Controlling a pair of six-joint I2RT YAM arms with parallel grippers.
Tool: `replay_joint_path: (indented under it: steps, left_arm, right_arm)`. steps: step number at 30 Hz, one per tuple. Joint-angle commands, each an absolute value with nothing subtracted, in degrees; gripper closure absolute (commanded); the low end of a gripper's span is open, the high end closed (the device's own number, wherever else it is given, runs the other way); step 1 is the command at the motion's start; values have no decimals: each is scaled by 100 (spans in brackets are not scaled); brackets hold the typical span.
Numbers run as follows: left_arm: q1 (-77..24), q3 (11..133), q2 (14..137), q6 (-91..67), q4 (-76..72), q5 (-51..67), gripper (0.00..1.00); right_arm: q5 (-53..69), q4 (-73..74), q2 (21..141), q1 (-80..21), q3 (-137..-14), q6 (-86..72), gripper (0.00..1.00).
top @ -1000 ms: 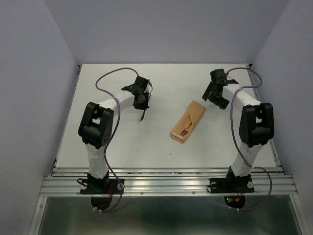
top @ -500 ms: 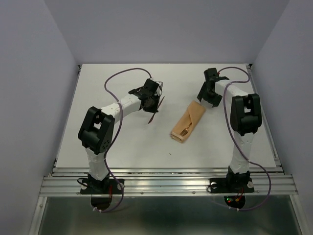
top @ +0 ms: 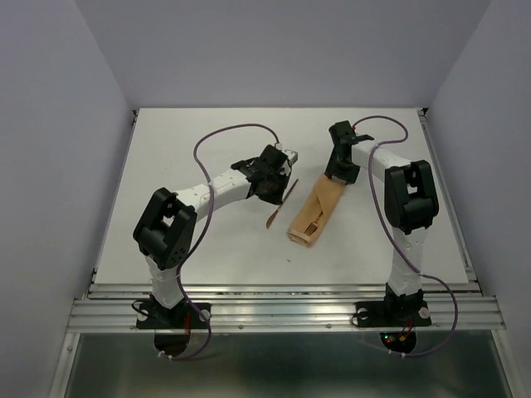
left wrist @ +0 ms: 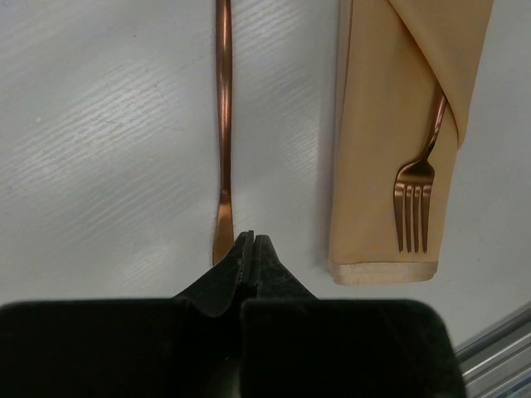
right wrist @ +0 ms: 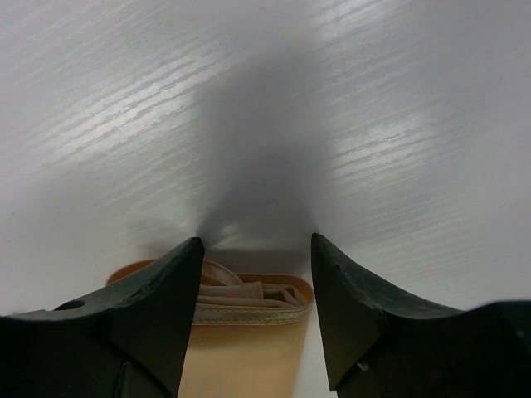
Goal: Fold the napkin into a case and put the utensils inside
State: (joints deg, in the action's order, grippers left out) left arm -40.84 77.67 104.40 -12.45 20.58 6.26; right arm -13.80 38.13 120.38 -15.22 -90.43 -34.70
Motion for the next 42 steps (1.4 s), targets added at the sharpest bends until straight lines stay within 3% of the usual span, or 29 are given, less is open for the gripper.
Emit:
replay_joint_path:
  steps: [1,7,10,11,13,21,25,28,38,40,42]
  left_arm:
    - [-4227,7690,10151,-1212,2144,563,100]
    - [-4228,7874,10291,-1336,2241,18,100]
    - [-4236,8042,10546,-1257,2338,-220,81]
    - [-4236,8051,10643,-1231,2338,-220,68]
    - [-4245,8156,10792,-1117,2399,-228,54]
    - [-4280,8604,11285,-721,2593,-105,45]
    - [-4298,8727,11487,-659,2637,-88,46]
    - [-4307,8894,11750,-589,2759,-97,54]
    - [-4315,9184,12225,-580,2786,-35,66]
    - [-4315,9263,12304,-632,2865,-79,71]
    - [-4315,9290,12392,-650,2900,-97,83]
  right_arm:
    - [-1151,3753,11874,-1626,-9167,-3498,40]
    - [-1230,3806,11778,-1626,-9211,-3463,38]
    - [-1204,3814,11742,-1626,-9185,-3454,37]
    - [-1204,3814,11716,-1626,-9150,-3454,36]
    - [-1222,3797,11681,-1626,-9106,-3454,36]
    - [-1195,3753,11646,-1626,-8903,-3489,34]
    - [-1230,3753,11611,-1626,-8894,-3489,34]
    - [-1248,3762,11575,-1626,-8877,-3489,34]
    - [-1301,3762,11566,-1626,-8859,-3489,34]
    - [-1301,3762,11566,-1626,-8859,-3480,34]
    - [-1309,3762,11558,-1626,-8859,-3489,34]
